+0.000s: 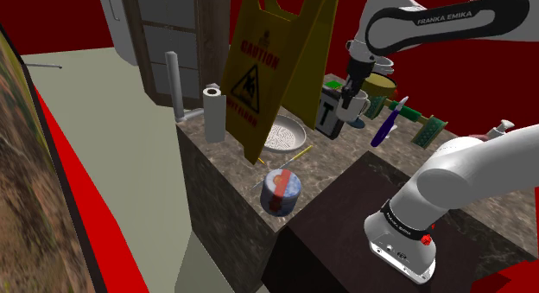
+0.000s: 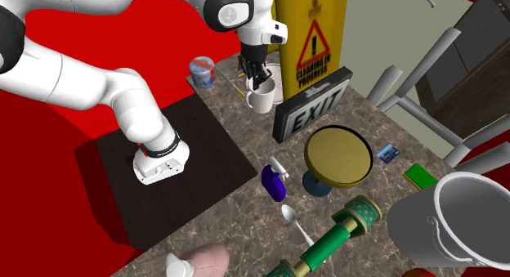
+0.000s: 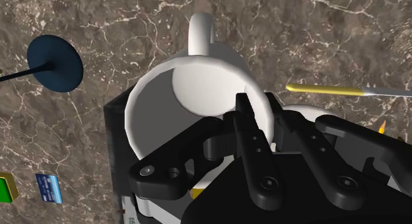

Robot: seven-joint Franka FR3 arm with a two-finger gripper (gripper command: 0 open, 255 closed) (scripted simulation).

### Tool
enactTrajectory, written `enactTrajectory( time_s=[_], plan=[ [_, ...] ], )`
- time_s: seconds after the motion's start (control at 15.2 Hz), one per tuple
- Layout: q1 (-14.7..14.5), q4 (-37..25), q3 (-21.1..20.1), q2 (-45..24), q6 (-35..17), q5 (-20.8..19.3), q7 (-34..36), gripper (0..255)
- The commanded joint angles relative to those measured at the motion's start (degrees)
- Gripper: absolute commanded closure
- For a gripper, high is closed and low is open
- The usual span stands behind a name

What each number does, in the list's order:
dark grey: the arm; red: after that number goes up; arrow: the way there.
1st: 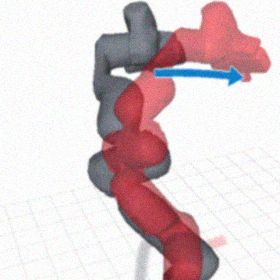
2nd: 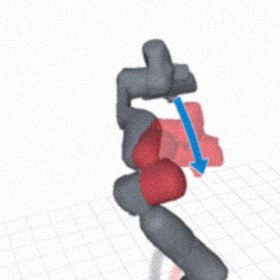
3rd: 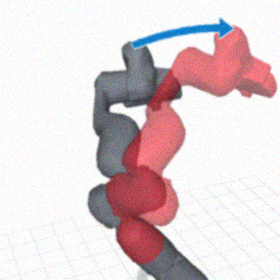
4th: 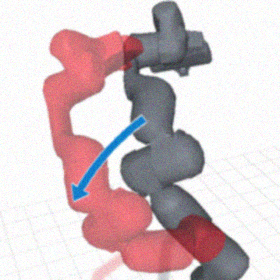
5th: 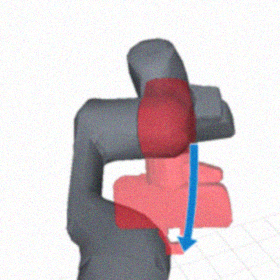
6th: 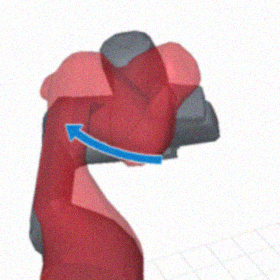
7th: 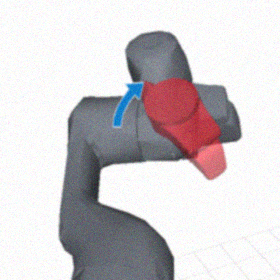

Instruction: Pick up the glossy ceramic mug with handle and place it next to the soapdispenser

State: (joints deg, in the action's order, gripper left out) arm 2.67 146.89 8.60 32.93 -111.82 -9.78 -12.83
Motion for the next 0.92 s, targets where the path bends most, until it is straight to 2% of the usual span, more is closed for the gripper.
enactTrajectory(
  time_s=[0.0, 0.86],
  plan=[
    [-0.04, -1.23, -0.17, 0.65, 1.9, 0.15, -0.11, 255],
    [-0.3, -10.4, -0.99, 1.85, 12.23, 0.96, -0.91, 255]
  ],
)
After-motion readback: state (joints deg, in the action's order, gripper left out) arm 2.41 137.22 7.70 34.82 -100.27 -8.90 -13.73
